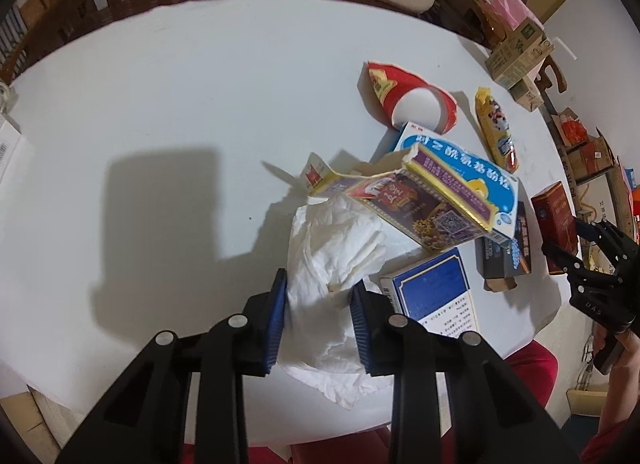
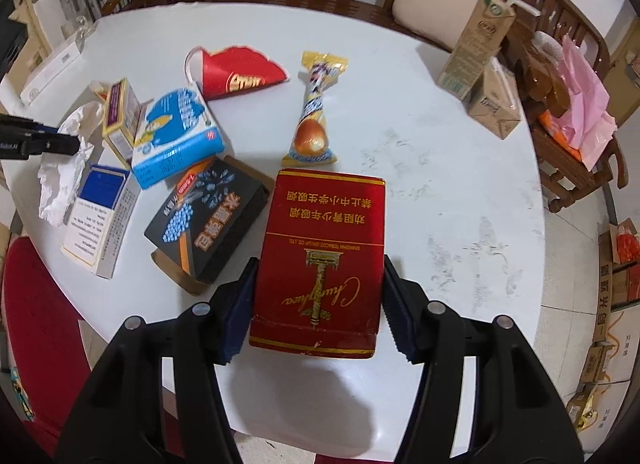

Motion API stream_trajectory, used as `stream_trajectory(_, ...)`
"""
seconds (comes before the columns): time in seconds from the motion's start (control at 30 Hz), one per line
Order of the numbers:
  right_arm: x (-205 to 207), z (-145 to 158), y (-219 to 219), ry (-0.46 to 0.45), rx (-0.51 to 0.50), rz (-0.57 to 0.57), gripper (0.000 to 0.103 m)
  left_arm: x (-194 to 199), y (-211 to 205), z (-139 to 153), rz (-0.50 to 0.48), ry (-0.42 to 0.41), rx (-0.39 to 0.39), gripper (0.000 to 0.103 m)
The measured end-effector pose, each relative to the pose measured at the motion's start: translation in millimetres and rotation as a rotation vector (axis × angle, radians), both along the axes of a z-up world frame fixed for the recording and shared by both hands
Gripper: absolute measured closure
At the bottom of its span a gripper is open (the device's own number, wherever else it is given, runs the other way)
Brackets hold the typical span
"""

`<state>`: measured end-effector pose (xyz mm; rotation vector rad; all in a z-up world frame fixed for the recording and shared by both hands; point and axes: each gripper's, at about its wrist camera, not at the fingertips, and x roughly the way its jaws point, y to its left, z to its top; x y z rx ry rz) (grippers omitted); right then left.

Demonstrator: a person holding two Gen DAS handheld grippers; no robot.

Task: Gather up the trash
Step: 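Close the left tool on the tissue while the right tool grips the red box, then carry the tissue and red box down over the white plastic bag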

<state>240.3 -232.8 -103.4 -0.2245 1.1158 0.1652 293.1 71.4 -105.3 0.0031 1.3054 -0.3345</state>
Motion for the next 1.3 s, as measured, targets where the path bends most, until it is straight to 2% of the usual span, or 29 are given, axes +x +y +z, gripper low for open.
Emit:
stream_trajectory(0.37, -31.0, 53.4, 9.3, -0.108, 0.024, -0.008, 0.046, -28.3, 3.3, 43.5, 0.009, -0.099, 0.008, 0.073)
stream_trajectory(0.63, -82.3, 100.4, 39.5, -0.208, 0.045, 0.046, 0.046, -83.8, -2.7, 89.2, -0.029, -0.202, 0.020, 0.073)
stream_trajectory(0.8, -121.0, 126.1, 59.7, -0.266, 0.058, 0.089, 0.046, -123.5, -8.6, 106.3, -0.058, -0.245, 0.022, 0.073)
stream_trajectory(1.03, -178.3, 141.6, 89.4, -0.310, 0.077, 0.155, 0.046, -177.8, -19.4, 100.8, -0.123, -0.249, 0.025, 0.073)
stream_trajectory(1.3, -225.1, 127.0, 115.2, -0.297, 0.075, 0.211, 0.046, -225.0, -26.4, 72.2, -0.163, -0.203, 0.008, 0.073)
